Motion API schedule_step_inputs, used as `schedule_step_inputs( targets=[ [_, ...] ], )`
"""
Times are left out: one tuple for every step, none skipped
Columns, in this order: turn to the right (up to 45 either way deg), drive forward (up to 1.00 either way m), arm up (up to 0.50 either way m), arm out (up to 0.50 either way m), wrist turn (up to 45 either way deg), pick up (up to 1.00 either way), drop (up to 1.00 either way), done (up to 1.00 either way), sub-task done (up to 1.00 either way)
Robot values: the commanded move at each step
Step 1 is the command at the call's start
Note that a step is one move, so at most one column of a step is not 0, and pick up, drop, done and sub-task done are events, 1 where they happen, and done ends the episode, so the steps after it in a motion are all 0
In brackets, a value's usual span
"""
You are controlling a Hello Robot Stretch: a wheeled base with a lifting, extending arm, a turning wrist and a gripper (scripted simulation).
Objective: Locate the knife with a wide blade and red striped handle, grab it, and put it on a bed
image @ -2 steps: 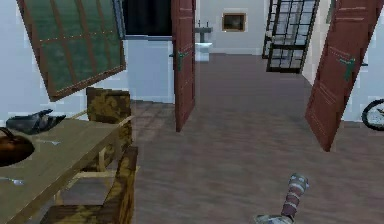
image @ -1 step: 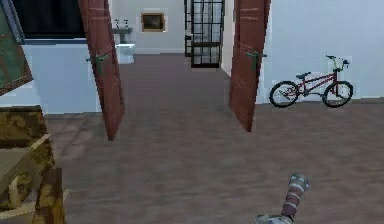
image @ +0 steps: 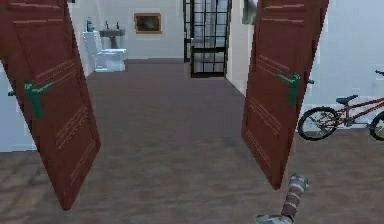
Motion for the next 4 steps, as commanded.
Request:
schedule_step_inputs(
  targets=[
    [6.0, 0.0, 0.0, 0.0, 0.0, 0.0, 0.0, 0.0, 0.0],
    [0.0, 0.15, 0.0, 0.0, 0.0, 0.0, 0.0, 0.0, 0.0],
    [-12.0, 0.0, 0.0, 0.0, 0.0, 0.0, 0.0, 0.0, 0.0],
    [0.0, 1.0, 0.0, 0.0, 0.0, 0.0, 0.0, 0.0, 0.0]
  ],
)
